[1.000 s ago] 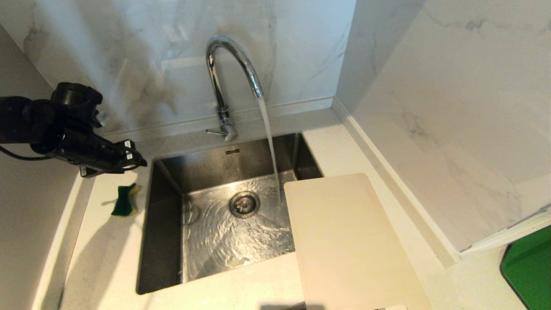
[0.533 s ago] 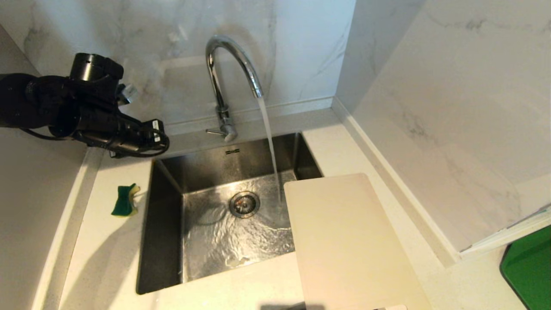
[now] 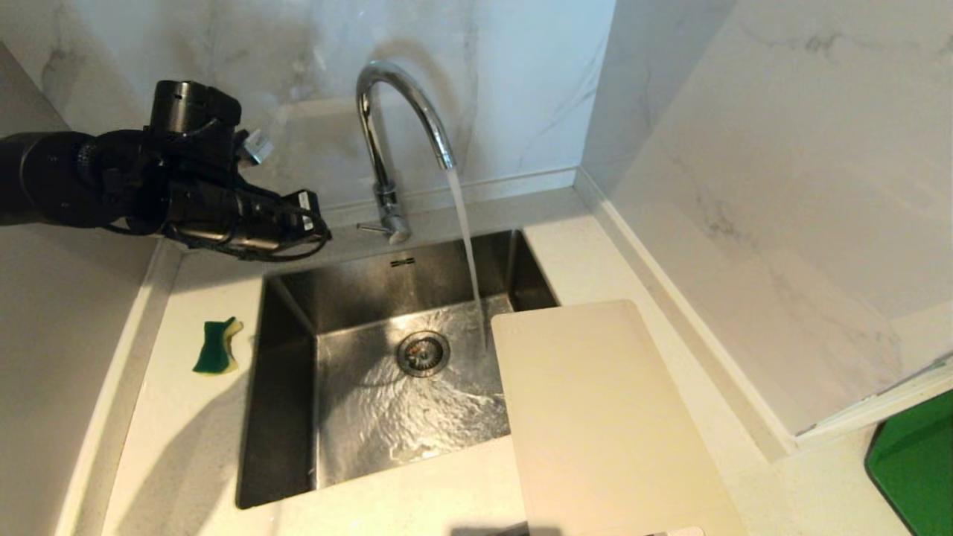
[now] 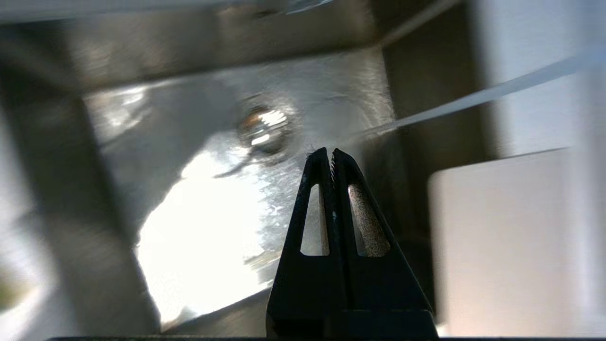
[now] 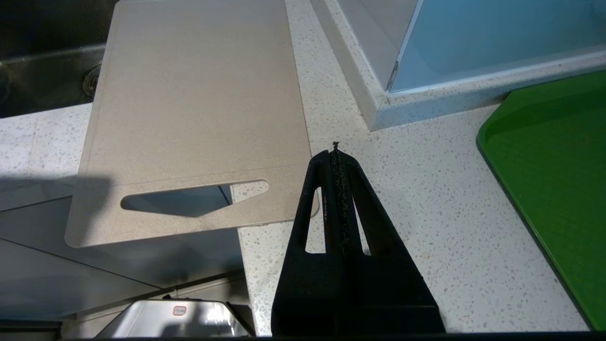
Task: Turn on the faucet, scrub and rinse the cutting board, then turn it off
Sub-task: Turn off the tap
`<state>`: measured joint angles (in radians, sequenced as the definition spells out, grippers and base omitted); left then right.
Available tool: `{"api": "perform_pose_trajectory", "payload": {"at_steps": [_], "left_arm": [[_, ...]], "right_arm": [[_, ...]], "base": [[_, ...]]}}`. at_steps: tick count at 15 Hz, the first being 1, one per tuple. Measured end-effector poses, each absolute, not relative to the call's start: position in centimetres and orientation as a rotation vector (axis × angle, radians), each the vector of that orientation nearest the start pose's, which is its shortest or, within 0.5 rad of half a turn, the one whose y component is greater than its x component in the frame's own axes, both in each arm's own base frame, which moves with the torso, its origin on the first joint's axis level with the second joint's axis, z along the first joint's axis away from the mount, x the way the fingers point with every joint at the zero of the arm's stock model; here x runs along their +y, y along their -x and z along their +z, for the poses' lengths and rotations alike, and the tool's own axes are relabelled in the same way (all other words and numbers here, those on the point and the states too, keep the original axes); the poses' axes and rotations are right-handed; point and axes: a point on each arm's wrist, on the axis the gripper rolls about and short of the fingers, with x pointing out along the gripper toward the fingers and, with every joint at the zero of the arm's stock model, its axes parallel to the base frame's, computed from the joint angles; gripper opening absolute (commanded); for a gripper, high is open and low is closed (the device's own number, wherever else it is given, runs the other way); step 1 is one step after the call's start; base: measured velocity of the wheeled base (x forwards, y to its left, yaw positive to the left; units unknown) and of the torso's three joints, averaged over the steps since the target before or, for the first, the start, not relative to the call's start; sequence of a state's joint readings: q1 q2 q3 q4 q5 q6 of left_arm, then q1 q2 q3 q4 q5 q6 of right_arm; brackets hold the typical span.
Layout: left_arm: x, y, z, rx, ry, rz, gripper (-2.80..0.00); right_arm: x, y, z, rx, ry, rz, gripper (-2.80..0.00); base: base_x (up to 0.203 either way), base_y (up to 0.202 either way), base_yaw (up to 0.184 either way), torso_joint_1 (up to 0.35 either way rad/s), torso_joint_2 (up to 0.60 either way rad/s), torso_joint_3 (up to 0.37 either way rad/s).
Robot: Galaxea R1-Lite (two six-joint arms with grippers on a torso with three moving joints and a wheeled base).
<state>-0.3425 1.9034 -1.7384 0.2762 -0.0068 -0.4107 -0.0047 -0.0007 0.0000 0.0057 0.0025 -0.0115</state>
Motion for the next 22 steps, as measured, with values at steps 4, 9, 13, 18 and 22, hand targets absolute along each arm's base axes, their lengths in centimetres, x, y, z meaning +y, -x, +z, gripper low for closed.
{"api": "perform_pose_trajectory", "payload": {"at_steps": [4, 9, 13, 18, 22], "left_arm": [[-13.8, -36.1, 27.7, 0.484, 0.438, -0.327, -2.8], [-14.9, -38.9, 25.6, 0.25, 0.494, -0.367, -2.8], [-16.5, -41.1, 23.2, 0.099, 0.479, -0.417, -2.8], [-17.1, -42.7, 21.1, -0.034, 0.402, -0.399, -2.8], [-17.6, -43.8, 18.9, -0.053, 0.312, -0.363, -2.8]], "right_arm": [[0.0, 2.3, 7.5, 0.005, 0.012, -0.002, -2.8], [0.0, 2.3, 7.5, 0.005, 0.012, -0.002, -2.8], [0.0, 2.3, 7.5, 0.005, 0.011, -0.002, -2.8], [0.0, 2.3, 7.5, 0.005, 0.012, -0.002, -2.8], [0.0, 2.3, 7.5, 0.005, 0.012, -0.002, -2.8]], "base": [[0.0, 0.0, 0.0, 0.0, 0.0, 0.0], [0.0, 0.0, 0.0, 0.0, 0.0, 0.0], [0.0, 0.0, 0.0, 0.0, 0.0, 0.0], [0.0, 0.0, 0.0, 0.0, 0.0, 0.0], [0.0, 0.0, 0.0, 0.0, 0.0, 0.0]]}}
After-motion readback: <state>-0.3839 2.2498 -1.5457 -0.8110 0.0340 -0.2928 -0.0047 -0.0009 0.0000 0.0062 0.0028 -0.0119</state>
